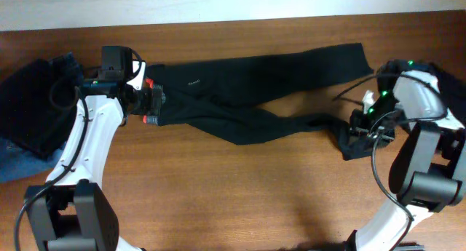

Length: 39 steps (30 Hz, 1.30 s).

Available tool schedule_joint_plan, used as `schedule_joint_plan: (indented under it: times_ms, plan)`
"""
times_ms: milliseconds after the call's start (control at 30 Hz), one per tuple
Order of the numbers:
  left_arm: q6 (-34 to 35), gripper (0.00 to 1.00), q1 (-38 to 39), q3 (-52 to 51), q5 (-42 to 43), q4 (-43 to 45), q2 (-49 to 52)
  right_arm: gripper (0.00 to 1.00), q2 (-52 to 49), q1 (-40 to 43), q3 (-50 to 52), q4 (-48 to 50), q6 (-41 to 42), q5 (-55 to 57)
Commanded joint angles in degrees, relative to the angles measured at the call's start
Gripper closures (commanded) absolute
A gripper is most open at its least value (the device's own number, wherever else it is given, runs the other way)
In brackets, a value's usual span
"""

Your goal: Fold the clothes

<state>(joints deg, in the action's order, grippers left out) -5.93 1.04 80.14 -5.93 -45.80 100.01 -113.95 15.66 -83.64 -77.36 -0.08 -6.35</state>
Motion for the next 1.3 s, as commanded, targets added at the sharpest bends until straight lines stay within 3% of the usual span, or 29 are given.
schedule_joint_plan:
  times_ms: [0, 300, 367, 467, 567, 767, 900, 1067, 1267]
  plan:
    - [0.76, 0.01, -0.09, -0.42, 0.61, 0.13, 0.28, 0.46, 0.74, -2.14, 3.54, 3.48, -2.97, 1.07]
    - [0.76, 0.01, -0.09, -0.42, 0.72, -0.02, 0.28, 0.43, 0.39, -7.58, 9.16, 19.45, -4.37, 5.42]
    - [0.76, 0.01, -0.09, -0.42, 0.81, -0.07, 0.28, 0.52, 0.13, -8.41, 10.36, 21.70, -4.09, 5.57]
    - [0.76, 0.01, -0.09, -0.42, 0.81, -0.15, 0.28, 0.85, 0.11, -9.33, 11.47, 21.03, -2.84, 4.87]
    - [0.76, 0.01, -0.09, -0.42, 0.85, -0.33, 0.28, 0.94, 0.13, -9.66, 11.34, 17.16, -4.66, -0.52]
    - [0.76, 0.09, -0.09, -0.46, 3.69, -0.28, 0.39, 0.96, 0.66, -9.64, 7.67, 6.38, -23.50, -25.05]
    - [0.74, 0.32, -0.09, -0.50, 5.88, -0.28, 0.46, 0.96, 1.11, -9.53, 0.39, -1.99, -31.30, -30.82]
    - [0.76, 0.38, -0.07, -0.50, 8.79, -0.33, 1.42, 0.96, 1.14, -9.29, -9.42, -4.48, -29.90, -30.93]
    - [0.74, 0.38, -0.02, -0.52, 8.76, -0.98, 2.67, 0.96, 1.14, -5.88, -14.53, 0.68, -19.43, -28.11]
